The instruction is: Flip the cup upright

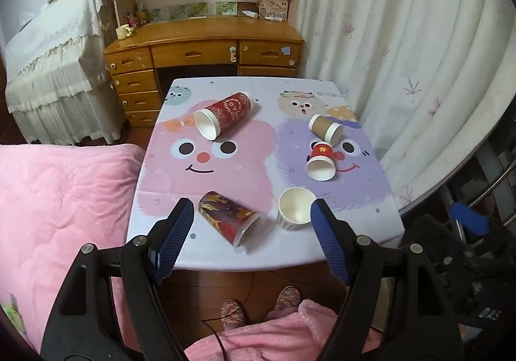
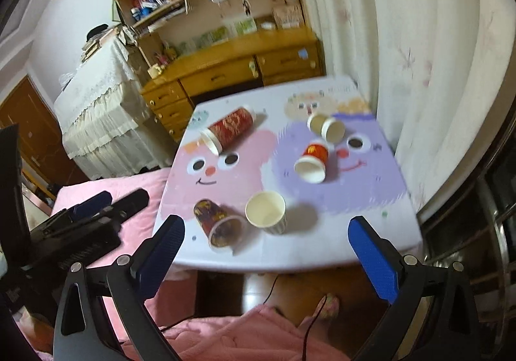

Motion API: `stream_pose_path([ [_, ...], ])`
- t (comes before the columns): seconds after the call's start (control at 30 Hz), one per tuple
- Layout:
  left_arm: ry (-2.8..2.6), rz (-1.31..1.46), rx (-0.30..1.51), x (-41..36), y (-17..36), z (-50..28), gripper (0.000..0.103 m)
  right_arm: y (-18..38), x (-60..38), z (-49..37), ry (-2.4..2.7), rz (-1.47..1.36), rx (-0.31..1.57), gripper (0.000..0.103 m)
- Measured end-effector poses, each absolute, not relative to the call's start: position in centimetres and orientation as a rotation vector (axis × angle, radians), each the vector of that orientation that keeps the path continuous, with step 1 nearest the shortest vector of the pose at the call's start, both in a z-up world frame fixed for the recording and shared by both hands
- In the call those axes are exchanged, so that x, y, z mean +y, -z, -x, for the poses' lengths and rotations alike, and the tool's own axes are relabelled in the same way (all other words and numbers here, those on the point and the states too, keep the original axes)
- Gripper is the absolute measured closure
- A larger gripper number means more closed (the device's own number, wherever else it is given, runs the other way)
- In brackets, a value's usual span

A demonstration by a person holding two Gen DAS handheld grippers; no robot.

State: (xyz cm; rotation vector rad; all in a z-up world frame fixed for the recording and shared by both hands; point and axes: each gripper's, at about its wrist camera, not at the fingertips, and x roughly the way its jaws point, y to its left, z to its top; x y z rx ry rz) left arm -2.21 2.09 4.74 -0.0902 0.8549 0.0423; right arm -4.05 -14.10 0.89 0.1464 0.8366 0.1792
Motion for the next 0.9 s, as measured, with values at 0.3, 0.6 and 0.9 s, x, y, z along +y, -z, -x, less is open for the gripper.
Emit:
stream_pose_path([
  [0.3,-0.126,0.100,0.786,3.5,-4.6,4.0,0.030,-2.3,-11.6,7.9,-0.080,-0.101,0.748,0.000],
  [0.6,-0.137,0.080,0.806,3.2,-4.0,3.9,0.014,-1.4,-11.7,7.3,-0.080,-0.085,0.719,0.000],
  [0.9,-0.118,0.058,0.800,2.6,-3.6,3.8,0.001,-1.0,-12.1,6.7,-0.078,-0.076,0.714,0.000],
])
